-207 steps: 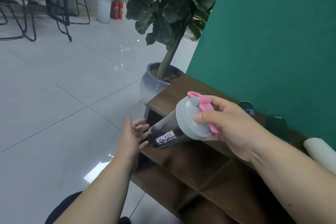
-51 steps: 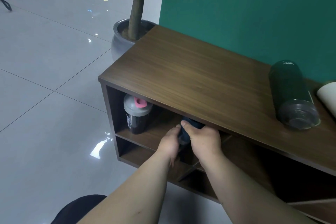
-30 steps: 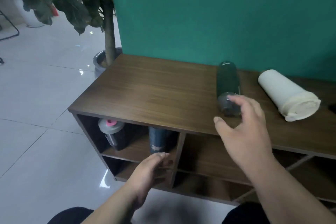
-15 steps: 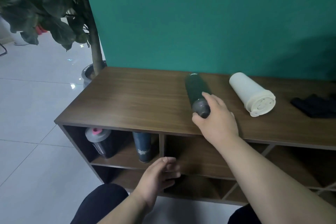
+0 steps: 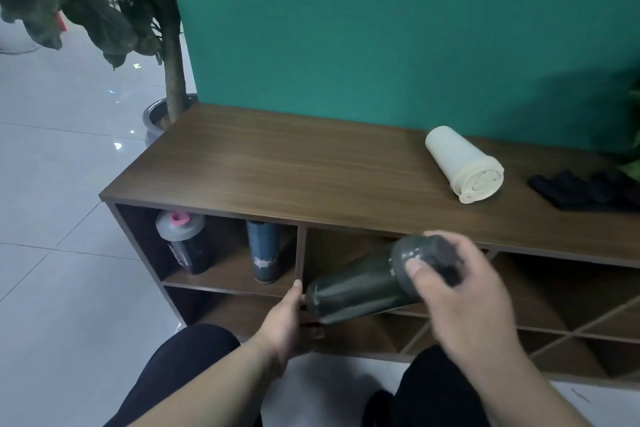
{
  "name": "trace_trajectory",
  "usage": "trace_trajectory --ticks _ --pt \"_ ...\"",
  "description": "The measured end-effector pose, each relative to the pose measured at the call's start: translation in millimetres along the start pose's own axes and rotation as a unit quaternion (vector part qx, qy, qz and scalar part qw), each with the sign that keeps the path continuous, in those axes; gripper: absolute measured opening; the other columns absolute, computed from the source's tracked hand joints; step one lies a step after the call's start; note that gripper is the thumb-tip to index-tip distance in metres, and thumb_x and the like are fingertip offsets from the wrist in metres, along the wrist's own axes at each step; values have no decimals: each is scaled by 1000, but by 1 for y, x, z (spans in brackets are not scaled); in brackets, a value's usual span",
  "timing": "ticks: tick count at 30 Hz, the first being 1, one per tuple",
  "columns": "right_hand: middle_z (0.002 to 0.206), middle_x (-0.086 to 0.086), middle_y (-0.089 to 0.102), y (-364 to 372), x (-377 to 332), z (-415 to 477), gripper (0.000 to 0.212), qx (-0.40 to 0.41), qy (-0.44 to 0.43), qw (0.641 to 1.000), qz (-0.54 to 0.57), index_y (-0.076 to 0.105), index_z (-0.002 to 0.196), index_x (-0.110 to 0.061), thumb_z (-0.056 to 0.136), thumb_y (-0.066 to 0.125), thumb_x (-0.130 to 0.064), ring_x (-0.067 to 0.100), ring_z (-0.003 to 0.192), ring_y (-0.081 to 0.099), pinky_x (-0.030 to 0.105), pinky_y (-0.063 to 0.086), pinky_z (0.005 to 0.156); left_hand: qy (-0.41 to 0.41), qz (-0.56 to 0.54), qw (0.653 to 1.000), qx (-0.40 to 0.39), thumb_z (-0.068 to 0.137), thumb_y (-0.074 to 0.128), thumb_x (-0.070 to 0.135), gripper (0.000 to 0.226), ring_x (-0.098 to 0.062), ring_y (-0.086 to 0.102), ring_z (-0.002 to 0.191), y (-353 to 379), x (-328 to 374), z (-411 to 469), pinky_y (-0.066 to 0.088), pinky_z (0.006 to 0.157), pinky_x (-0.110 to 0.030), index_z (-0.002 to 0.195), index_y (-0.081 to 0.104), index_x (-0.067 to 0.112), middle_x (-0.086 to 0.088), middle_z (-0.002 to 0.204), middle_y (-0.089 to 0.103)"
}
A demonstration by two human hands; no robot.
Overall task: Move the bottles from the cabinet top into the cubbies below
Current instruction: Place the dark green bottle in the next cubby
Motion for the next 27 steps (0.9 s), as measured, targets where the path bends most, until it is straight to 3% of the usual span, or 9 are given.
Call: trace_trajectory --ticks 5,8,10,12,15,19,23,27 --pt "103 -18 72 53 51 16 63 -67 67 989 -117 58 122 -38 64 69 -61 4 95 66 24 50 79 16 48 998 -33 101 44 48 38 -11 62 86 17 -9 16 46 68 -28 133 52 30 13 101 65" --pt "113 -13 71 78 74 32 79 -50 77 986 -138 57 130 -36 58 63 -70 11 107 65 35 53 93 19 56 997 -47 102 44 46 44 -9 61 90 27 -8 32 45 68 -26 145 42 36 10 113 62" --pt "116 -9 70 93 86 43 82 -39 83 986 -137 57 131 -36 58 64 -71 13 111 64 37 52 95 11 43 997 -58 99 47 51 50 -16 66 103 30 -10 50 50 77 -31 147 44 36 6 127 66" --pt "115 -9 72 105 95 55 80 -34 93 987 -130 57 131 -34 60 67 -70 14 111 65 37 53 95 13 34 997 -62 94 51 57 53 -20 67 113 33 -11 67 54 92 -40 145 47 42 5 130 69" --pt "105 -11 75 119 103 71 72 -25 108 987 -115 62 122 -31 62 70 -68 15 103 69 36 55 88 22 19 998 -59 90 52 62 59 -18 65 120 38 -8 83 46 107 -47 146 45 44 11 132 67" --pt "91 -7 76 132 109 90 60 -19 117 988 -98 68 103 -25 61 70 -68 20 92 71 39 57 80 37 21 996 -74 99 39 57 54 -18 57 128 42 1 93 49 92 -38 151 33 47 19 131 61" --pt "90 -5 76 141 113 101 53 -20 118 988 -93 73 95 -23 65 71 -66 22 91 71 38 56 80 42 35 997 -59 98 37 61 55 -19 53 133 40 7 105 38 111 -50 151 32 48 15 147 53" --pt "84 -5 78 147 112 109 45 -29 114 989 -87 78 86 -23 68 70 -64 21 87 72 35 56 75 39 38 997 -62 95 39 64 56 -23 50 136 37 9 113 38 109 -49 150 33 51 13 150 52"
Point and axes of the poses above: each hand's wrist, its own z-axis towards the middle knuckle, its own y-axis out of the palm, x = y × z, the point moved 2 cm from there along z, towards the middle knuckle
